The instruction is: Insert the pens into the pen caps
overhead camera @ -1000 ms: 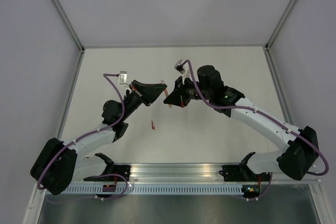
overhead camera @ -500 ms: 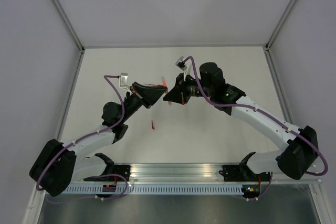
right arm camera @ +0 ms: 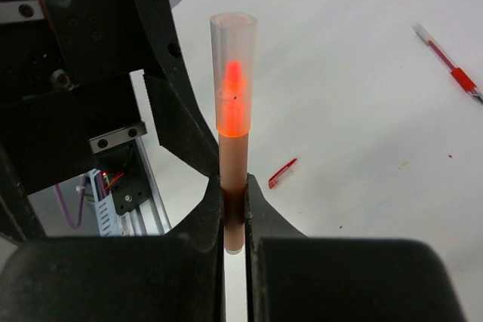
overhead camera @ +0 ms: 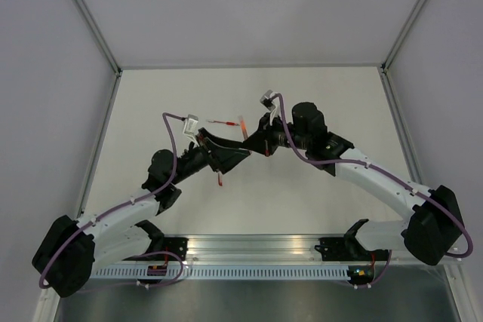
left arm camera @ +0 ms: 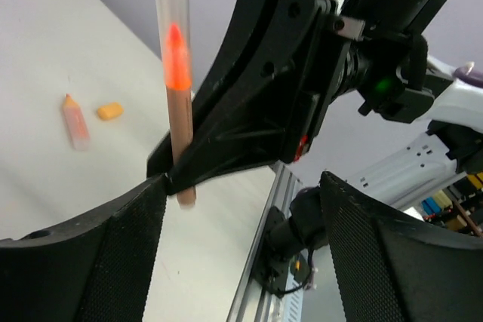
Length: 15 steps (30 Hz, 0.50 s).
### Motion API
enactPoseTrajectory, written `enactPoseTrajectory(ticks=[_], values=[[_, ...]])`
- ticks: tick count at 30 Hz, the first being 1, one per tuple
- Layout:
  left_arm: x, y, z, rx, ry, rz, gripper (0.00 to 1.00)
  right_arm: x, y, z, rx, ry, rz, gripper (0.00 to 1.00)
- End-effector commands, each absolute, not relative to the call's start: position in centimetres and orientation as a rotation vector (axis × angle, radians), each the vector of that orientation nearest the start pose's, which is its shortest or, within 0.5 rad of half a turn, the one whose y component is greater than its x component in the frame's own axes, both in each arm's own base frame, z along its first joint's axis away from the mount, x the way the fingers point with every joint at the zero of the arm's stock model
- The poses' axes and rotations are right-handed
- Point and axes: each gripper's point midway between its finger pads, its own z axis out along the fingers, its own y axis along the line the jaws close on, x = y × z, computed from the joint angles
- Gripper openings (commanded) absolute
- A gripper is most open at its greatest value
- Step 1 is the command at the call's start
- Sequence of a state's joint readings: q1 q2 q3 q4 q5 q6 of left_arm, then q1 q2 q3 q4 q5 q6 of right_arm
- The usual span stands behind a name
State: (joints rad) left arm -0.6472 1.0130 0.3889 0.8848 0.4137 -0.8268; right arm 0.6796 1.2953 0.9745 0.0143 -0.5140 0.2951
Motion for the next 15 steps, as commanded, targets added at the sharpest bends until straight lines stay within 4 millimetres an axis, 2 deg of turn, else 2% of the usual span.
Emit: enactPoseTrajectory(ticks=[1,2,3,4,5,6,7,8,9,10,11,12,15], values=[[17.6,-28.8,26.4,0.457,1.525,-1.504,0.85,29.2,29.8,24.4,-0.517,1.837,0.914,0.00],[18.0,-28.5,26.3,0.446,1.535,-1.463,0.87,29.5,29.5,23.0,-0.448,1.902,0.907,0.00],[19.3,-27.9,26.0,0.379,1.556,-1.383,0.89,30.0,28.8,21.5,-0.388,1.951,0.861,0.00],[20.0,-27.0,26.7,0.356,1.537,-1.303,0.90,29.8,28.3,19.3,-0.348,2.019,0.836,0.00],[20.9,-26.2,24.8,0.304,1.628,-1.223,0.90,30.1,27.9,17.1,-0.309,2.085,0.797,0.00],[22.8,-24.6,24.3,0.190,1.652,-1.097,0.90,30.4,27.4,15.5,-0.248,2.141,0.759,0.00],[23.6,-23.4,23.9,0.135,1.672,-1.016,0.90,30.7,26.3,13.7,-0.195,2.201,0.672,0.00],[24.0,-22.0,22.7,0.079,1.721,-0.938,0.90,31.1,25.8,11.2,-0.166,2.266,0.604,0.00],[25.2,-20.2,22.5,-0.021,1.711,-0.837,0.91,31.2,25.5,10.1,-0.135,2.300,0.570,0.00],[25.5,-19.3,21.9,-0.044,1.709,-0.785,0.91,31.6,25.1,9.3,-0.106,2.325,0.525,0.00],[25.5,-18.5,22.4,-0.064,1.680,-0.760,0.91,31.7,25.1,7.8,-0.095,2.364,0.501,0.00],[25.9,-17.5,22.4,-0.103,1.664,-0.711,0.91,31.7,25.0,7.1,-0.078,2.386,0.487,0.00],[25.9,-15.9,22.8,-0.143,1.630,-0.652,0.92,31.8,25.1,5.5,0.016,2.441,0.461,0.00]])
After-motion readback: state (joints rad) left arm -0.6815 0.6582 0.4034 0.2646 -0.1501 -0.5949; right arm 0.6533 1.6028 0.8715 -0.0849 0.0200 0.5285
